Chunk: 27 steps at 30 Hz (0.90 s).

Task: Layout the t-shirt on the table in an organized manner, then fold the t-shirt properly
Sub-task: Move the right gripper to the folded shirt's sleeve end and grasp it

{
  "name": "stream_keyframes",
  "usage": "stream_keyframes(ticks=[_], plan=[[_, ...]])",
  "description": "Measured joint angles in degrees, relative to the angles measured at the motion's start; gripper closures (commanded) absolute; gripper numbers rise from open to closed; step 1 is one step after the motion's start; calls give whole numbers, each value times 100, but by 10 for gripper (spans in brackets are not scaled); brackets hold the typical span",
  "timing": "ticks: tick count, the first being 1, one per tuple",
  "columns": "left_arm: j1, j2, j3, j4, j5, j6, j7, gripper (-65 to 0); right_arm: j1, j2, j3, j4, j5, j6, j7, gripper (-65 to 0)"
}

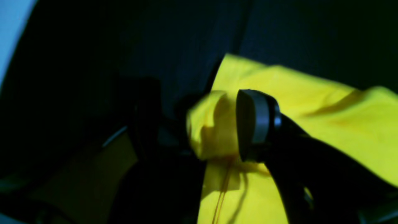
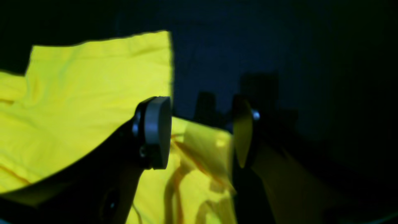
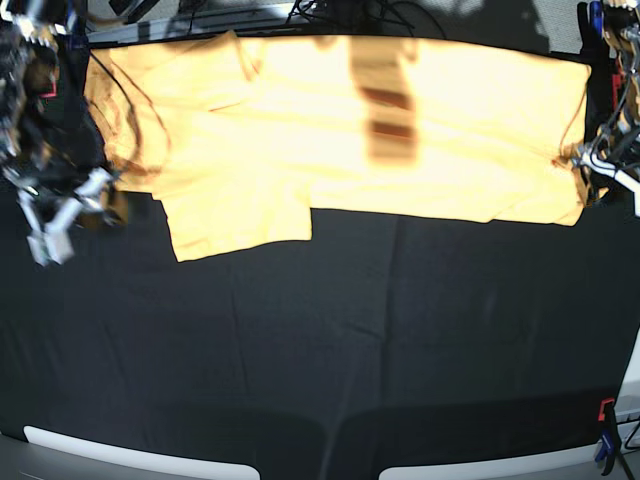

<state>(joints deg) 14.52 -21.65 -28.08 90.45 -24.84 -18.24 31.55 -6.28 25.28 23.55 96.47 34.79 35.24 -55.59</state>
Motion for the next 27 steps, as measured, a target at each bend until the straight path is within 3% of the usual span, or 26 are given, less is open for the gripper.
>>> stream_keyframes(ticks=[4, 11, 17, 25, 27], plan=[[-13, 0, 0, 289, -133, -20, 2, -361, 1003, 0, -990, -656, -339, -299, -111, -305], [-11, 2, 0, 420, -216, -22, 4, -361, 1996, 2, -2055, -2133, -846, -348, -304, -305], [4, 2, 0, 420, -214, -20, 0, -361, 2684, 13, -2428, -2990, -822, -343, -260, -305], [4, 4, 0, 420, -212, -20, 0, -361, 2776, -138, -2577, -3410, -824, -343, -656, -303], [4, 2, 0, 420, -212, -20, 0, -361, 2776, -221, -2577, -3410, -824, -334, -647, -271]])
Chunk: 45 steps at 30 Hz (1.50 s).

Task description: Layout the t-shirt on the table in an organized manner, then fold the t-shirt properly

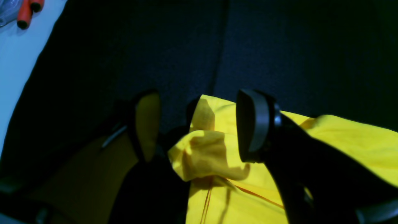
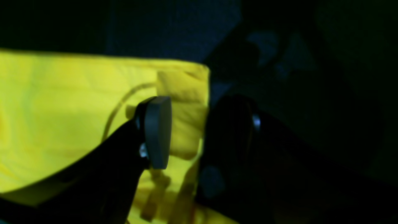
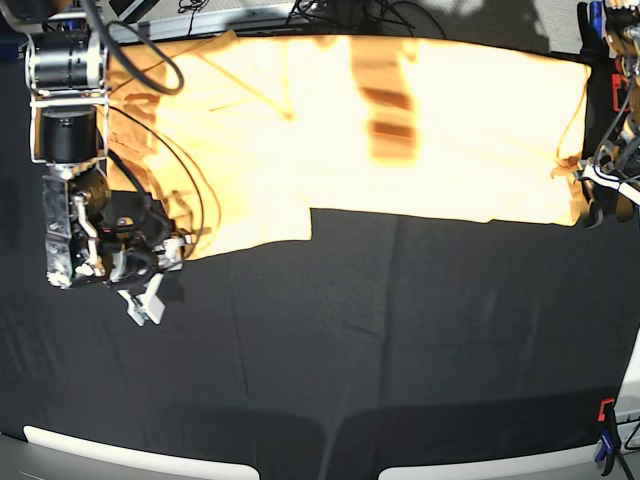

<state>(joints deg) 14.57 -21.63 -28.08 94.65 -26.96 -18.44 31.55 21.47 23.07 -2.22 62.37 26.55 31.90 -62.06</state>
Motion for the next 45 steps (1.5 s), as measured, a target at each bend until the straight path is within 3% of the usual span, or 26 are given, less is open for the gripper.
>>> stream_keyframes(ticks=[5, 9, 11, 14, 18, 33, 38, 45], plan=[[-2, 2, 0, 0, 0, -2, 0, -361, 2, -210, 4, -2, -24, 33, 0, -156], [0, 0, 0, 0, 0, -2, 0, -361, 9, -326, 4, -2, -76, 42, -17, 0], [0, 2, 0, 0, 0, -2, -2, -361, 11, -330, 4, -2, -111, 48, -24, 0], [2, 2, 0, 0, 0, -4, -2, -361, 9, -323, 7, 15, -317, 396, -90, 0], [2, 0, 0, 0, 28, 0, -4, -361, -186, -295, 7, 533, -409, 420, -236, 0], [7, 4, -2, 0, 39, 0, -28, -361, -3246, -273, 9, 5337, -435, 310, -295, 0], [2, -9, 0, 0, 28, -2, -28, -361, -4164, -267, 7, 5978, -422, 315, -13, 0], [2, -11, 0, 0, 28, -2, -24, -361, -4861, -291, 7, 6043, -428, 308, 278, 0]])
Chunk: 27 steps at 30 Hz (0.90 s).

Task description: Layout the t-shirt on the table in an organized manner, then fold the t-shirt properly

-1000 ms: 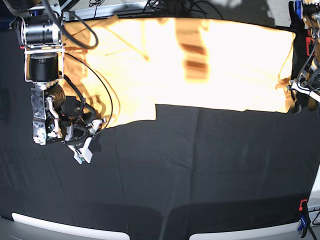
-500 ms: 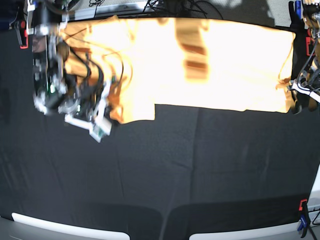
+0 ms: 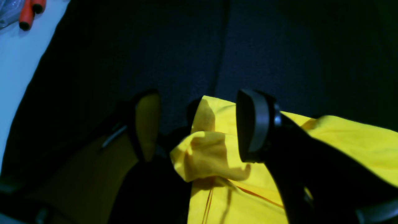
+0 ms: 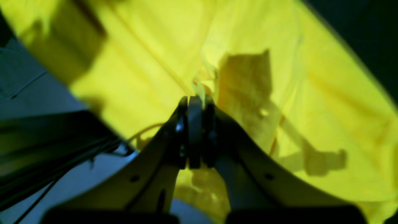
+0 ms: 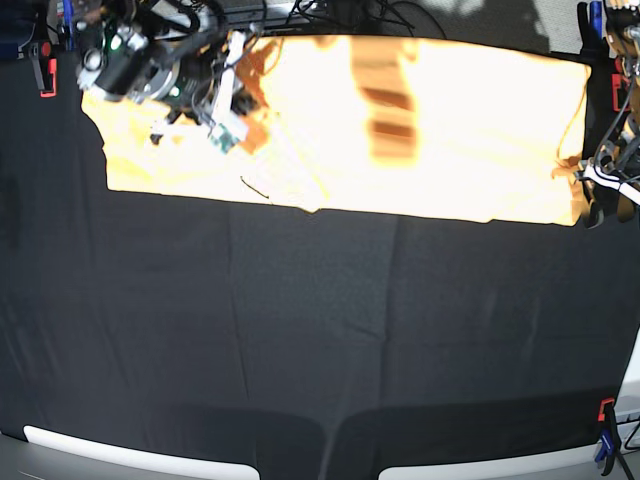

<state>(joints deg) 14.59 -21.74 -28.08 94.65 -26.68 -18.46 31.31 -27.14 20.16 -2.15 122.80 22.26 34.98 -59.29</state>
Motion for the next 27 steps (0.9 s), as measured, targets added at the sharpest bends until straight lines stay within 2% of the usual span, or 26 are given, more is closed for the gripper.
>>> stream_keyframes(ticks=[9, 10, 13, 15, 18, 21, 24, 27], plan=[[0, 0, 0, 0, -4, 0, 0, -361, -367, -2, 0, 0, 7, 61, 138, 0], [-2, 0, 0, 0, -2, 0, 0, -361, -365, -2, 0, 0, 7, 63, 136, -29], [0, 0, 0, 0, -2, 0, 0, -361, -337, -2, 0, 0, 55, 63, 140, -234], [-2, 0, 0, 0, -2, 2, 0, -361, -317, 0, 2, 0, 341, 63, 125, -309], [0, 0, 0, 0, -2, 0, 0, -361, -262, -9, 0, 2, 623, 66, 127, -313], [17, 0, 0, 0, 127, -4, 0, -361, -22, -7, 7, 4, 144, 35, 120, -313], [111, -2, 0, 0, 380, 0, -138, -361, 304, -4, 63, 4, -328, -164, 138, -313], [284, -24, -13, 0, 448, -7, -251, -361, 579, -9, 195, 4, -452, -262, 136, -313]])
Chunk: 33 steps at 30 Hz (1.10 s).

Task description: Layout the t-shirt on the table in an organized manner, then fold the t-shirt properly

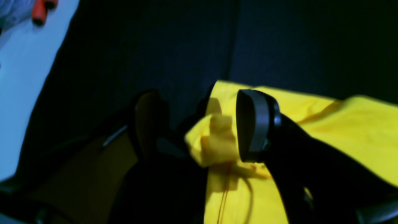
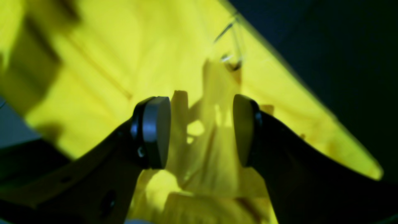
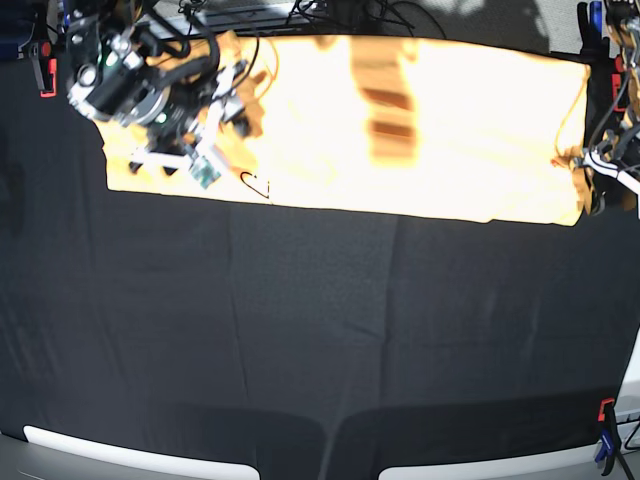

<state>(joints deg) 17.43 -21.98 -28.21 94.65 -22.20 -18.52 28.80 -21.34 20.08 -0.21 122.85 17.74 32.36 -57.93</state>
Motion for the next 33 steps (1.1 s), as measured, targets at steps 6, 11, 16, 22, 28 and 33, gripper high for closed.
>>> stream_keyframes(ticks=[6, 11, 16, 22, 28, 33], plan=[[240, -197, -20, -98, -164, -9, 44, -361, 195, -7, 282, 2, 2, -31, -20, -312], [181, -358, -22, -922, -1095, -417, 317, -361, 181, -7, 470, 2, 24, -33, -170, -312], [-317, -391, -39, -2037, -2107, -1043, 651, -361, 184, -7, 638, 2, 81, -33, -168, -312], [-841, -409, -42, -2625, -2736, -1674, 1360, -361, 184, -7, 669, 2, 181, -33, -175, -312], [-817, -407, -42, -2632, -3012, -2118, 1989, -339, 184, -7, 669, 2, 179, -33, -188, -312], [-621, -407, -42, -2629, -3036, -2118, 1926, -194, 184, -9, 669, 2, 181, -33, -190, -312]])
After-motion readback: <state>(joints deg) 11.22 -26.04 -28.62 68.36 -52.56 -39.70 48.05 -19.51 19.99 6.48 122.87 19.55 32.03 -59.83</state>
